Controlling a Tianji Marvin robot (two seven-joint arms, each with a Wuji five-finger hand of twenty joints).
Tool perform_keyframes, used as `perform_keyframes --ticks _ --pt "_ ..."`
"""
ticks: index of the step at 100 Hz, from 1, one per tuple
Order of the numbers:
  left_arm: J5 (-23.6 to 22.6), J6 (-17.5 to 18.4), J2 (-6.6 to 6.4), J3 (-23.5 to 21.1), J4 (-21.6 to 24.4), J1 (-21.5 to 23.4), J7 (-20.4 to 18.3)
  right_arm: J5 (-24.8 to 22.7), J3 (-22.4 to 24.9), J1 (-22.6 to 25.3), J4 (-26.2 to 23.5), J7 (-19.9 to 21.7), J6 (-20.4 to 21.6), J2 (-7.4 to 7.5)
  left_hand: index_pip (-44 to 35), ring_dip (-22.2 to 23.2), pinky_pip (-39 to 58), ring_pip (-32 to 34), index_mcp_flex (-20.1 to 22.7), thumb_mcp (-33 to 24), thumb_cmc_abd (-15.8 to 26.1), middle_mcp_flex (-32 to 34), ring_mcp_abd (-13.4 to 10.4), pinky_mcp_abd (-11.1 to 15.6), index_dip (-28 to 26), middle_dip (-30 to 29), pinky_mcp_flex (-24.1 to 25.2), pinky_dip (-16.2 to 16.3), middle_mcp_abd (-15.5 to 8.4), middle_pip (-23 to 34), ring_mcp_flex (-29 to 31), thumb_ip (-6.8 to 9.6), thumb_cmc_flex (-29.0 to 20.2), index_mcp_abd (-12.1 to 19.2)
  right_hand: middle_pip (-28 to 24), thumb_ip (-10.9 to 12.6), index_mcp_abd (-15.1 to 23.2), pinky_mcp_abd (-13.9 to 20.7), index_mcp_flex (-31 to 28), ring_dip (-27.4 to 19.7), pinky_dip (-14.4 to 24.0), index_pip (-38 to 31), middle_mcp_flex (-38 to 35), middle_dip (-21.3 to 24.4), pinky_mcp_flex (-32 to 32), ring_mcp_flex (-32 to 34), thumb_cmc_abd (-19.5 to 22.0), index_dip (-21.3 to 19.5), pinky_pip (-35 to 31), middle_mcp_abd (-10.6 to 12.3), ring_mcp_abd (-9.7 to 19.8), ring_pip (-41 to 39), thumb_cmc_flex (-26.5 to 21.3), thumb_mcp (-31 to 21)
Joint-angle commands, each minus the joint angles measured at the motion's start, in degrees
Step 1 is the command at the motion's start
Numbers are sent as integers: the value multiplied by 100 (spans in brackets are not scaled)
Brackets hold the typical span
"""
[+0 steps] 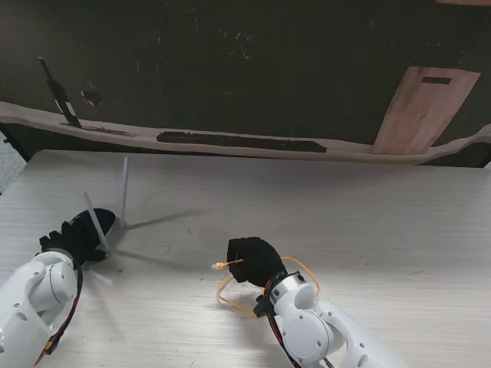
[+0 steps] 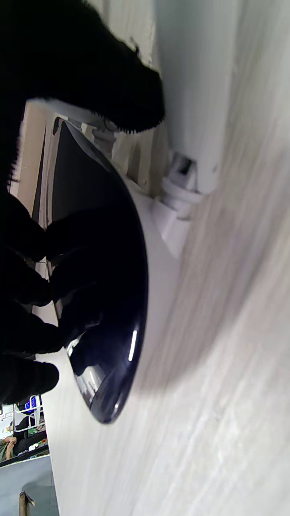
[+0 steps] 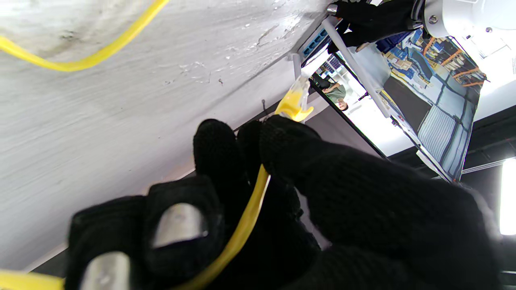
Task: Untangle the Ethernet cable and plug it into the router
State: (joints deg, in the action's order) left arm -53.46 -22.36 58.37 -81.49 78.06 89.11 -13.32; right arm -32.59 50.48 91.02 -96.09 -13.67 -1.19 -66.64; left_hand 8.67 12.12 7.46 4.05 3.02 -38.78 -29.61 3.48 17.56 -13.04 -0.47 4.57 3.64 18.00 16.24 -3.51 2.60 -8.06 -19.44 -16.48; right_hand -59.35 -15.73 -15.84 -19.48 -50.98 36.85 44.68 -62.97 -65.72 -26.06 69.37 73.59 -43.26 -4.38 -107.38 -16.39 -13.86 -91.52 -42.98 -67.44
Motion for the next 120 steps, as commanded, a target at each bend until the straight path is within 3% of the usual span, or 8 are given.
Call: perform_keyframes --ticks 1,16,23,32,41,73,96,120 --pt "50 38 45 123 -217 76 -272 4 -12 30 -46 89 -5 1 -803 117 -203 198 499 -67 -141 201 -233 192 -338 390 -7 -110 -224 330 20 -170 377 470 -406 65 59 1314 -216 91 67 -195 -473 -90 25 63 241 -123 -1260 -975 -332 -278 -217 -98" --pt "251 118 85 213 -401 100 14 -4 -18 23 -42 124 -4 10 -1257 277 150 673 756 -130 -141 526 -242 192 -806 590 -58 -34 -249 936 165 -152 255 463 -407 64 61 1318 -214 90 68 -199 -473 -90 25 64 238 -117 -1260 -974 -324 -277 -212 -99" --pt "324 174 99 242 -477 104 103 1 -23 19 -35 131 -4 10 -1732 507 1406 1236 947 -201 -235 701 -219 332 -983 731 -114 306 -199 1611 581 -87 -2 184 -407 64 71 1319 -210 90 67 -200 -473 -89 25 64 237 -115 -1260 -973 -324 -277 -215 -99" --pt "407 248 93 282 -561 82 66 5 -31 14 -27 133 -4 10 -2298 689 2866 1713 1076 -247 -291 844 -188 460 -1095 1115 -85 343 -163 2295 986 25 -335 25 -408 64 72 1320 -210 89 67 -202 -475 -89 25 64 237 -114 -1260 -969 -329 -277 -211 -100" --pt "464 259 100 350 -661 43 127 -3 -30 23 -32 136 -5 13 -2703 810 3703 2059 1143 -367 -306 1095 -175 418 -1253 1250 -261 542 -147 2530 1331 124 -607 33 -407 63 81 1320 -208 89 66 -205 -472 -88 25 63 240 -112 -1260 -964 -327 -276 -210 -100" --pt "539 232 116 541 -798 -94 231 -37 16 66 -45 129 23 23 -3880 1028 4524 2713 1568 -1374 -141 2122 -185 299 -1863 1645 -990 861 -220 3183 2313 797 -1720 154 -406 62 83 1321 -202 90 64 -210 -473 -87 25 64 241 -106 -1260 -969 -318 -280 -207 -99" --pt "296 294 139 577 -730 -134 514 -47 63 113 -54 89 74 22 -4684 1329 5088 3178 1680 -1624 -81 2560 -159 141 -2293 1929 -1445 1131 -378 3669 2766 1107 -2494 322 -405 62 81 1319 -207 90 63 -217 -475 -87 25 64 239 -101 -1260 -971 -317 -280 -208 -99" --pt "179 457 119 520 -403 -189 311 -64 146 172 -98 39 184 24 -4824 1466 5310 3312 1730 -1556 -9 2694 -151 90 -2370 2010 -1637 1232 -413 3816 2927 1208 -2807 345 -404 63 79 1313 -206 89 60 -219 -469 -86 23 64 245 -98 -1260 -968 -317 -280 -213 -96"
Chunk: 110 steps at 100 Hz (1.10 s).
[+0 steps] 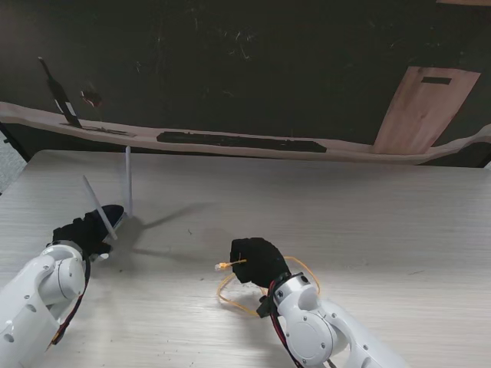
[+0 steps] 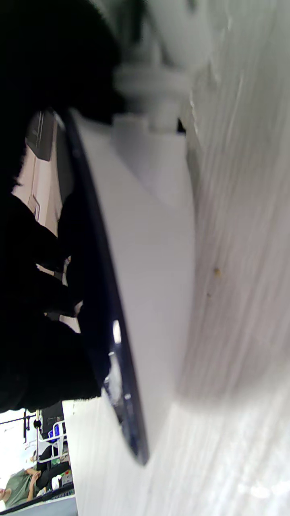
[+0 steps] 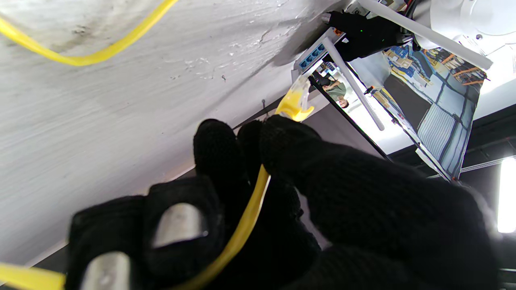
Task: Untangle the Ethernet cable and plug it into the router
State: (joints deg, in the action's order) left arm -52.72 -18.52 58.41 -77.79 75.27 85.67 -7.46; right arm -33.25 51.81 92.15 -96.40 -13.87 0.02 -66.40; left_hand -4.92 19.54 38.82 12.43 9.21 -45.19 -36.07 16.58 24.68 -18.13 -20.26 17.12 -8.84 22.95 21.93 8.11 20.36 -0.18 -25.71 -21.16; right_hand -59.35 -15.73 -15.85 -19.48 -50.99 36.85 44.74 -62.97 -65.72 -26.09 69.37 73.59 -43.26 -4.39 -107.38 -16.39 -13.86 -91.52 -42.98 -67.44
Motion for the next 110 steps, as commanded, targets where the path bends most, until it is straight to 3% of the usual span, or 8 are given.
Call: perform_keyframes --ticks 1,35,73,86,93,110 --pt "112 77 116 155 -116 149 -278 3 17 60 -69 59 69 1 -3468 725 2176 2475 1115 -917 637 1385 -864 594 -391 755 -395 737 -981 2654 1160 422 -2185 817 -404 63 80 1313 -205 89 54 -219 -469 -84 23 64 245 -97 -1260 -968 -317 -280 -213 -97" --pt "339 330 57 619 292 -257 -993 9 166 149 -123 -10 217 -1 -3439 725 2144 2392 1132 -813 712 1391 -862 581 -382 740 -397 724 -977 2615 1164 405 -2245 814 -403 64 65 1305 -204 88 52 -218 -471 -83 23 64 246 -93 -1260 -973 -323 -277 -215 -93" --pt "475 314 13 1506 627 -553 -1425 80 203 233 -218 -78 101 -29 -3364 711 2068 2319 1125 -755 700 1320 -817 563 -348 723 -384 688 -920 2570 1101 424 -2159 790 -391 66 17 1237 -212 76 28 -208 -475 -77 6 56 247 -77 -1260 -984 -383 -242 -227 -95" --pt "557 376 2 1732 689 -625 -1513 154 111 230 -171 -214 -7 -80 -3308 704 1974 2289 1089 -732 738 1243 -802 569 -323 709 -271 651 -913 2536 1002 411 -2105 782 -388 64 2 939 -228 -42 -324 -212 -476 -75 -56 49 234 -73 -1260 -983 -503 31 -225 -119" --pt "665 374 14 1827 714 -639 -1479 184 53 219 -119 -296 -64 -109 -3288 707 1967 2288 1080 -726 745 1214 -779 567 -313 708 -235 651 -889 2533 960 409 -2123 770 -341 56 -7 707 -234 -138 -713 -214 -498 -48 -107 53 224 -71 -1248 -971 -562 202 -215 -140" --pt "771 444 16 1999 898 -582 -1482 199 -67 196 27 -614 -140 -198 -3261 708 1970 2289 1080 -686 774 1190 -758 555 -298 701 -206 656 -857 2522 928 402 -2076 753 -299 46 -32 433 -249 -219 -881 -224 -540 -16 -153 41 196 -66 -1114 -949 -644 355 -195 -194"
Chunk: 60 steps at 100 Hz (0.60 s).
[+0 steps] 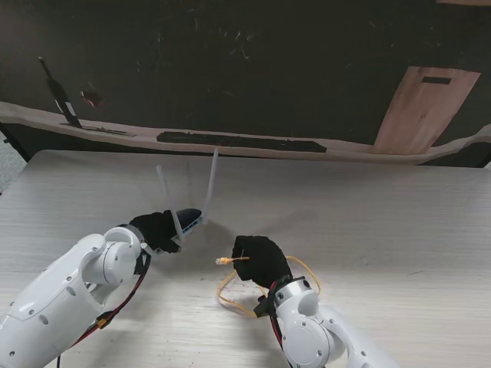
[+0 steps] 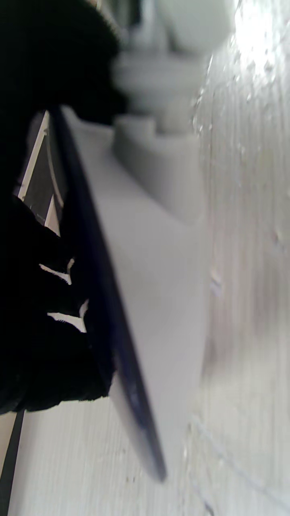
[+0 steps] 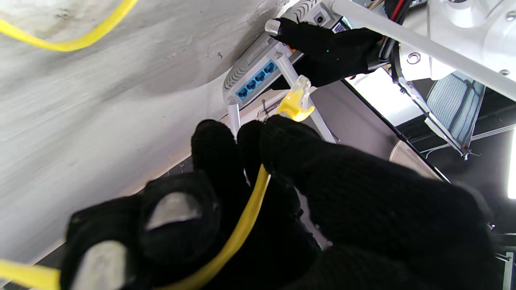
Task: Untangle the Ethernet cable and plug it into the router
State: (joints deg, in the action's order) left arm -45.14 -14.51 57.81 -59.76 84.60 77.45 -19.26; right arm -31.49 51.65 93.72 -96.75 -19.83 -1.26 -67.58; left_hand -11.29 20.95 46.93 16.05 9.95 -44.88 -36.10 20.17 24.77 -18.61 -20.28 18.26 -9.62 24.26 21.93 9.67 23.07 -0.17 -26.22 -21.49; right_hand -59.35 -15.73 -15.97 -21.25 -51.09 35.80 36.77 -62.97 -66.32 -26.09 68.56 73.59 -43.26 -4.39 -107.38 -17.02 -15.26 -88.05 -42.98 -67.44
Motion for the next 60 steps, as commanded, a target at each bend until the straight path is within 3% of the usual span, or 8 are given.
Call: perform_keyframes --ticks 1,17,34,60 --pt "11 44 73 206 -20 245 -314 28 -57 42 65 -34 -16 -85 -2622 567 1158 1927 1006 -715 781 823 -764 601 -295 584 -125 526 -852 2362 654 401 -2023 785 -298 46 -22 600 -241 -117 -88 -226 -483 -14 -74 42 194 -66 -1111 -886 -510 14 -193 -200" --pt "-17 43 41 361 174 298 -474 94 -170 52 148 -304 -190 -180 -2578 567 1168 1929 993 -685 832 789 -711 575 -273 572 -90 536 -819 2339 615 413 -1982 750 -291 18 -90 463 -269 -132 -114 -245 -555 11 -87 39 228 -54 -1076 -920 -590 45 -128 -239" --pt "-32 -208 52 495 374 392 -429 171 -272 23 264 -521 -414 -271 -2526 583 1220 1969 1005 -642 879 761 -630 502 -244 575 -49 570 -744 2350 588 443 -1949 684 -263 -48 -207 301 -357 -104 -101 -315 -699 69 -103 27 282 -70 -1060 -995 -704 31 -44 -302" --pt "98 -395 64 660 409 386 -382 347 -384 -105 477 -860 -772 -445 -2477 601 1286 2019 1003 -588 913 736 -564 439 -218 585 -28 612 -687 2371 588 476 -1934 631 -375 -222 -364 -758 -419 -162 -184 -550 -951 185 -229 24 313 -380 -346 -1005 -772 235 97 -501"
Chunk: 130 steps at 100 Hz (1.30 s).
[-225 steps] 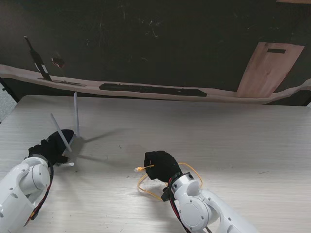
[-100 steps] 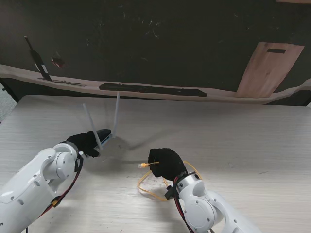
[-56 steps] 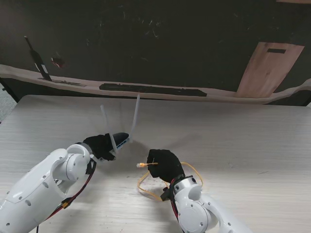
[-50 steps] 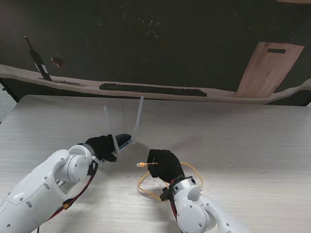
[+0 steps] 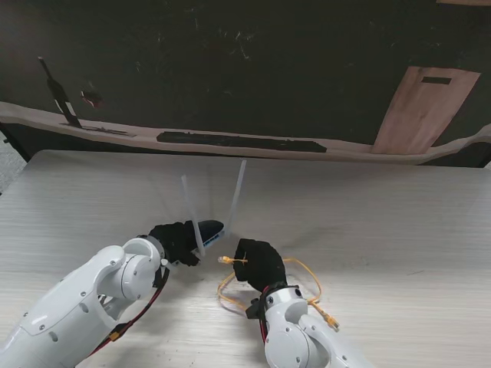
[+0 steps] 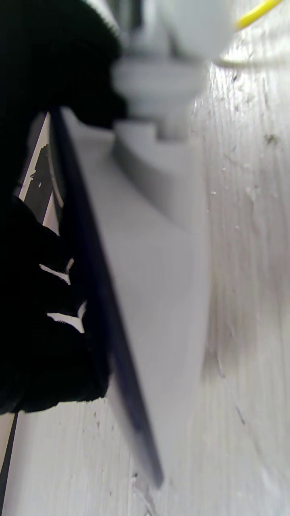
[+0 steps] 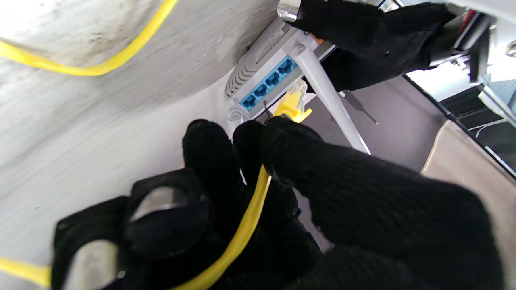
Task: Untangle the Ethernet cable and plug it into the router
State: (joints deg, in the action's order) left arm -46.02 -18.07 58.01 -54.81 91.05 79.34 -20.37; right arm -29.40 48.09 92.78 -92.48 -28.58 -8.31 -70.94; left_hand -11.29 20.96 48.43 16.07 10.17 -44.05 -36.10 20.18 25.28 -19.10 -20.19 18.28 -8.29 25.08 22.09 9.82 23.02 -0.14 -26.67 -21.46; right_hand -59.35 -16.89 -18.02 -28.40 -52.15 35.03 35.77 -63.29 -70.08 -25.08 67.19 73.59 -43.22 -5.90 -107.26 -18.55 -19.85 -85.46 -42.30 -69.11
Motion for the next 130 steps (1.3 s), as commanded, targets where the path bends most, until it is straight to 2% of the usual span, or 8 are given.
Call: perform_keyframes --ticks 1,8,18,44,57,72,98,130 --pt "195 -41 45 170 -238 195 -269 160 -31 -17 57 4 -80 -118 -2476 600 1138 2019 981 -667 912 735 -617 484 -226 583 -161 531 -695 2355 595 474 -1892 628 -381 -104 -164 -57 -312 -87 -86 -524 -581 84 -94 24 313 -236 -347 -852 -316 -20 25 -343" --pt "233 -41 45 200 -253 184 -268 300 -52 -54 97 -56 -163 -176 -2467 598 1143 2016 985 -647 925 730 -612 477 -221 582 -155 536 -690 2354 582 477 -1891 619 -513 -100 -285 -301 -318 -101 -93 -634 -674 56 -123 18 302 -387 -219 -867 -372 3 59 -429" --pt "280 -35 42 227 -264 181 -281 446 -81 -122 159 -100 -257 -238 -2458 596 1139 2014 979 -634 927 720 -603 475 -216 580 -147 537 -685 2350 573 487 -1899 616 -755 -81 -443 -369 -329 -27 -51 -763 -808 -19 -113 31 261 -575 -225 -879 -237 -183 109 -573" --pt "280 -44 30 249 -246 206 -320 803 -135 -221 245 -147 -485 -366 -2418 590 1127 2003 980 -592 962 691 -582 463 -194 570 -119 538 -669 2333 544 496 -1899 606 -1531 121 -802 799 -421 456 269 -983 -1141 -386 57 73 418 -1040 -1253 -809 464 -1231 305 -683" --pt "330 -86 20 310 -265 167 -377 850 -165 -274 315 -231 -549 -418 -2400 586 1121 1996 975 -556 989 675 -561 446 -185 568 -105 538 -654 2329 530 496 -1906 592 -1734 203 -918 1073 -507 605 704 -1049 -1312 -509 118 82 439 -1153 -1272 -751 700 -1523 366 -718" --pt "339 -88 16 346 -280 145 -392 1079 -149 -262 221 -132 -712 -442 -2393 585 1118 1994 978 -525 1004 671 -558 441 -181 565 -90 540 -651 2326 521 499 -1915 594 -2083 330 -1031 1210 -583 848 1032 -1112 -1334 -708 147 92 577 -1419 -1272 -658 924 -1638 461 -661" --pt "324 -37 7 324 -266 169 -421 1377 -96 -239 67 184 -1000 -420 -2381 579 1108 1982 971 -503 1019 647 -565 440 -175 557 -73 538 -664 2313 494 505 -1932 602 -2302 514 -1106 1177 -744 1049 1182 -1082 -1335 -894 148 97 1043 -1813 -1272 -566 917 -1638 656 -431" --pt "275 156 -32 295 -249 180 -586 1913 -52 -303 49 234 -1310 -533 -2386 573 1097 1967 942 -482 1001 631 -578 462 -177 556 -70 534 -688 2312 490 495 -1978 624 -2286 568 -1117 1061 -795 1064 1144 -1019 -1334 -927 130 93 1122 -1929 -1272 -593 799 -1609 655 -384"
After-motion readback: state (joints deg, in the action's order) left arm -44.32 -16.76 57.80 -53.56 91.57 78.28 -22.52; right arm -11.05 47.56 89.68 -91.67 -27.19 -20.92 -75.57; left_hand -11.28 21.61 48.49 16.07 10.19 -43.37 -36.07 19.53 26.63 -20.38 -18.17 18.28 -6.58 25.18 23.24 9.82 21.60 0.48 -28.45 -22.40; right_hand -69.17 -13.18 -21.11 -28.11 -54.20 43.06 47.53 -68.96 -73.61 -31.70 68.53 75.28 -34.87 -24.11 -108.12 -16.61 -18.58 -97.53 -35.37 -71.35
